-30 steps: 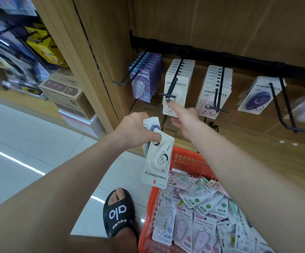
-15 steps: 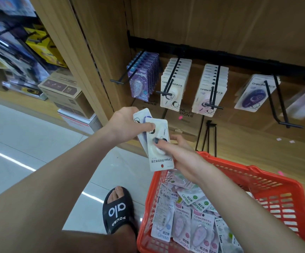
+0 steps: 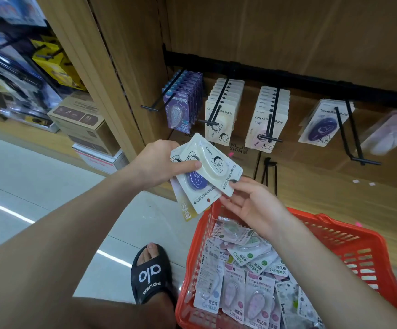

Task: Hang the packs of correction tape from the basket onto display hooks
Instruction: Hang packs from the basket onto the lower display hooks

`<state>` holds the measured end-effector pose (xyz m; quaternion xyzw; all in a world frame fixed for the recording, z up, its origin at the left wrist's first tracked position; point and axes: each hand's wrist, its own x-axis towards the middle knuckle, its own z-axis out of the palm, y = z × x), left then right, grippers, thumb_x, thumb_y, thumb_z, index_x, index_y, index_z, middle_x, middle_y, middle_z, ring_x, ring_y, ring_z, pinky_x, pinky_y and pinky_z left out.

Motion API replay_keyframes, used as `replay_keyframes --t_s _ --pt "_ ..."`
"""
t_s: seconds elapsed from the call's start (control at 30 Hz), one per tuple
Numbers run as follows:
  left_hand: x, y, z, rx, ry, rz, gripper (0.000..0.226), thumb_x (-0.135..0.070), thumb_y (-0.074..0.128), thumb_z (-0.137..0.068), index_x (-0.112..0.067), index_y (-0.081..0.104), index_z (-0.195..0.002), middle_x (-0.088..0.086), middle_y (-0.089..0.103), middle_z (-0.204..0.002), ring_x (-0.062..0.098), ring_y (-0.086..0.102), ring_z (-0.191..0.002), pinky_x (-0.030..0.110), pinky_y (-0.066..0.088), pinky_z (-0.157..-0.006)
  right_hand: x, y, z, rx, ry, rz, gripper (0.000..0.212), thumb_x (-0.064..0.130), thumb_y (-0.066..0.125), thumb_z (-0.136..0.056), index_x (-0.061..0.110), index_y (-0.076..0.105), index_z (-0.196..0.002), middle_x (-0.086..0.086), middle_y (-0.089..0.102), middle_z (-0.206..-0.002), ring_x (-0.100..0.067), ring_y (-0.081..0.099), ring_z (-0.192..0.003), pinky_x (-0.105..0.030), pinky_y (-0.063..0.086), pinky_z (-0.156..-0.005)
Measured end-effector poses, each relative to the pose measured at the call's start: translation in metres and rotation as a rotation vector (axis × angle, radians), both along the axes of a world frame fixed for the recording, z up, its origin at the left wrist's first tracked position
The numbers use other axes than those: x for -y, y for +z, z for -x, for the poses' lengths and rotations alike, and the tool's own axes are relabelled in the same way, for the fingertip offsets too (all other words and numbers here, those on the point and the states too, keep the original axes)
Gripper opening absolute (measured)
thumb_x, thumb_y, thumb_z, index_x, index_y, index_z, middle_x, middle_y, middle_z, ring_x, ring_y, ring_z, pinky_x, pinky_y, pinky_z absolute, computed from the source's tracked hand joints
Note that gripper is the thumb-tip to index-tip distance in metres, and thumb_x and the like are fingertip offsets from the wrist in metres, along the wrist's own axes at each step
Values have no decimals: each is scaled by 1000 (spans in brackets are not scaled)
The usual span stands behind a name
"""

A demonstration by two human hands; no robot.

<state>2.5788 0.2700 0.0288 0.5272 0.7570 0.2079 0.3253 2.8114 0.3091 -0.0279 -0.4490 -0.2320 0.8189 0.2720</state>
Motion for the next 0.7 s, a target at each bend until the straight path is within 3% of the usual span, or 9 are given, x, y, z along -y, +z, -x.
replay_keyframes --t_s 0.17,0.37,0.43,0.57,0.63,0.7 --pt "2 0 -5 9 -106 7 34 -49 80 -84 -26 71 -108 -16 78 -94 -4 74 -79 25 63 -67 -7 11 8 99 -108 -106 21 3 60 -101 2 67 -121 -18 76 -119 -20 67 -91 -29 48 -70" --pt "-1 -5 -12 -29 -131 -33 32 -48 79 -86 -32 70 -111 -19 72 -89 -18 66 -70 9 52 -57 2 21 19 -154 -233 0 22 -6 64 -95 -2 65 -116 -19 75 -120 -25 75 -99 -34 59 -99" --pt "-1 -6 -13 -25 -140 -35 27 -47 81 -85 -36 69 -107 -21 70 -84 -19 64 -67 8 49 -54 6 21 26 -140 -236 -9 30 -6 68 -92 0 64 -121 -18 75 -120 -24 74 -100 -30 60 -93" --pt "0 -6 -19 -38 -197 -23 29 -43 84 -83 -39 64 -103 -27 66 -81 -18 62 -65 5 45 -53 2 20 40 -50 -282 29 40 -2 74 -89 0 63 -127 -16 75 -116 -18 69 -84 -19 53 -63" --pt "1 -7 -17 -59 -209 23 26 -44 85 -82 -35 67 -97 -22 70 -83 -15 64 -64 7 45 -53 -6 22 40 -43 -325 51 33 -2 73 -89 4 66 -121 -15 76 -115 -18 67 -84 -21 49 -63" --pt "0 -9 -12 -111 -189 72 28 -48 85 -80 -28 70 -91 -15 73 -85 -6 68 -70 16 49 -55 -16 22 36 -65 -385 28 38 -7 69 -89 9 64 -123 -15 76 -118 -21 73 -92 -27 57 -75"
